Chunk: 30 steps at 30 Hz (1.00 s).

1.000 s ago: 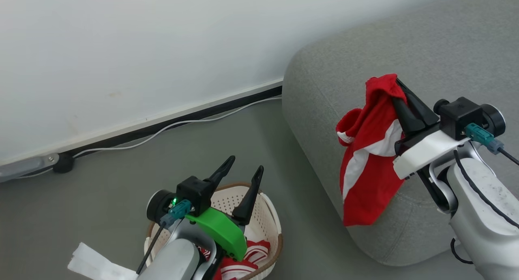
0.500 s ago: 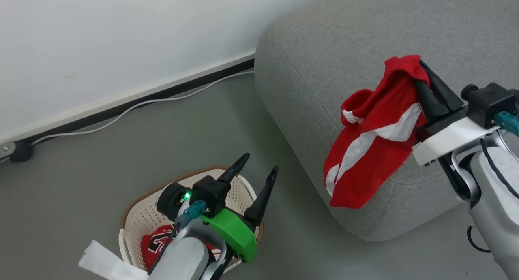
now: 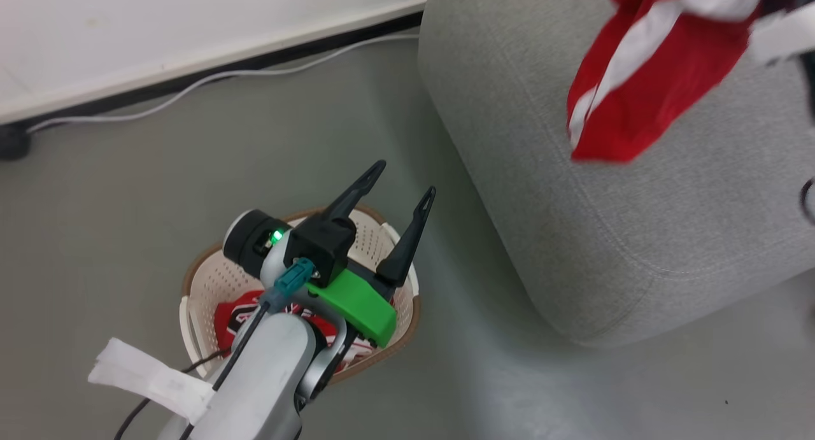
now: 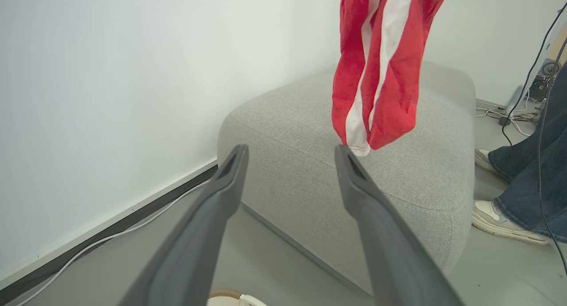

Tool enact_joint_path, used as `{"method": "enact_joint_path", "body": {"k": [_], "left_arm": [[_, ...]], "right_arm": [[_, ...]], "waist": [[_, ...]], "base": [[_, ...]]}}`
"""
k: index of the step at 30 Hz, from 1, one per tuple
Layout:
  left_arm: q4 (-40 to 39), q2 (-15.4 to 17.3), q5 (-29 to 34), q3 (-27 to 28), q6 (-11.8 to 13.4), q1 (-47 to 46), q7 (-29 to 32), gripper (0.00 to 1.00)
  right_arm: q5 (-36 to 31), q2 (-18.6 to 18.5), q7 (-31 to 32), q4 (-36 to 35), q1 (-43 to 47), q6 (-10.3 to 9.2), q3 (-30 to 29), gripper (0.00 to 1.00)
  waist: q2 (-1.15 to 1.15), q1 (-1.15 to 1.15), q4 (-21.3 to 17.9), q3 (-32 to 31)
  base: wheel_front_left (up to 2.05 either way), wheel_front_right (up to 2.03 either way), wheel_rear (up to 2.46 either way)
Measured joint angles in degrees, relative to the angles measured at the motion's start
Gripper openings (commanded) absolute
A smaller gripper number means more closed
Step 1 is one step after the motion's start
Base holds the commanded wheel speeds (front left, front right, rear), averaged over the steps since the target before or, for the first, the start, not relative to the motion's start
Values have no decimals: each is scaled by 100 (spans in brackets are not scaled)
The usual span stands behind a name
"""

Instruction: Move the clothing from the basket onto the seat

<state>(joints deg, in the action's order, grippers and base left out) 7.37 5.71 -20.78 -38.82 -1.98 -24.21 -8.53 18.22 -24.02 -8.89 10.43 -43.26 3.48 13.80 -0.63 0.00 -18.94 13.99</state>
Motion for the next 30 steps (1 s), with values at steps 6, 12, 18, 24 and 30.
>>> {"method": "enact_joint_path", "body": {"k": [6,12,18,24,30], "left_arm": [[-286,21,92,3,0,-259,125,100],[-461,84,142,43,0,-440,240,100],[-627,249,177,144,47,-486,357,100],[-770,385,194,186,48,-524,490,100],[-886,448,326,190,56,-575,604,100]], "right_arm": [[219,-353,189,171,-1025,-218,-714,0],[353,-755,417,571,-1560,-363,-1168,0],[282,-1078,550,953,-1846,-366,-1222,0],[242,-1248,538,1367,-1931,-469,-1412,0],[312,-1135,356,1949,-1708,-564,-1500,0]], "waist": [[0,0,288,391],[0,0,633,744],[0,1,893,1124],[0,1,986,1492],[0,0,935,1783]], "base": [[0,0,0],[0,0,0],[0,0,0],[0,0,0],[0,0,0]]}}
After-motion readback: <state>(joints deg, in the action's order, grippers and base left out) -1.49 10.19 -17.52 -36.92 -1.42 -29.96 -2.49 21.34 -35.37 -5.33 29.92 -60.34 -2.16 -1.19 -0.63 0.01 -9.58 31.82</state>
